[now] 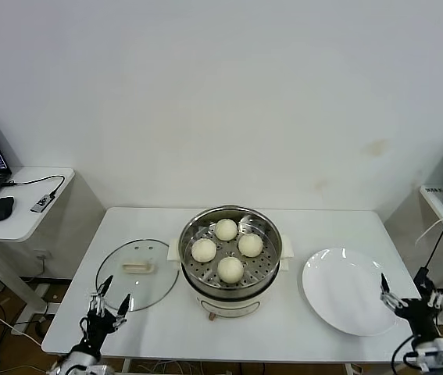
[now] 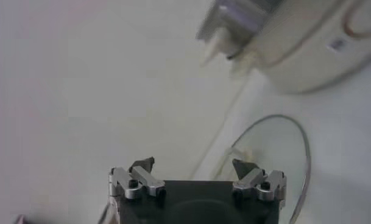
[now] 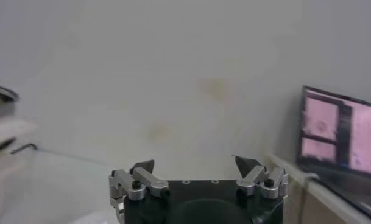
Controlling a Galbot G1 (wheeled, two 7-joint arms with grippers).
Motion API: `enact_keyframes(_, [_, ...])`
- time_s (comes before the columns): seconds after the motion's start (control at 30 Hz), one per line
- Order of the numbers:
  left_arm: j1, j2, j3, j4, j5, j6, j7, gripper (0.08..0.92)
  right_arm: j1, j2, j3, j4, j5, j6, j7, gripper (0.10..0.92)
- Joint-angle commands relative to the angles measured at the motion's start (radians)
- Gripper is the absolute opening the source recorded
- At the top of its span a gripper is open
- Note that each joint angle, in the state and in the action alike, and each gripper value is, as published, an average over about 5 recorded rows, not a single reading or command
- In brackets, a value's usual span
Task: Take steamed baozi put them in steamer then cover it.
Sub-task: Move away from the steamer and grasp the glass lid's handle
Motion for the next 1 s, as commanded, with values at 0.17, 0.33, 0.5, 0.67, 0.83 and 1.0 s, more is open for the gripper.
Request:
enact_keyframes(0.17, [-0.270, 0.077, 0.051, 0.253, 0.180, -0.018, -0.003, 0.823, -0.069, 0.069, 0.077, -0.010, -0.023, 0.032, 0.017, 0.823])
enact_keyframes(0.33, [-0.321, 0.078, 0.076, 0.298, 0.180, -0.019, 0.004, 0.823, -0.078, 0.090, 0.079, 0.009, -0.044, 0.036, 0.016, 0.823])
enact_keyframes(0.5, [-0.353, 0.066, 0.099, 0.327, 0.186, -0.019, 0.008, 0.823, -0.085, 0.100, 0.076, 0.022, -0.053, 0.036, 0.014, 0.823])
enact_keyframes(0.67, [-0.377, 0.049, 0.122, 0.344, 0.201, -0.018, 0.011, 0.823, -0.088, 0.099, 0.078, 0.015, -0.052, 0.040, 0.014, 0.823])
enact_keyframes(0.83, [-0.411, 0.041, 0.146, 0.382, 0.203, -0.018, 0.013, 0.823, -0.090, 0.099, 0.079, 0.006, -0.053, 0.042, 0.013, 0.823])
enact_keyframes(1.0, [-0.445, 0.035, 0.163, 0.422, 0.208, -0.017, 0.010, 0.823, -0.086, 0.104, 0.079, -0.005, -0.057, 0.042, 0.013, 0.823])
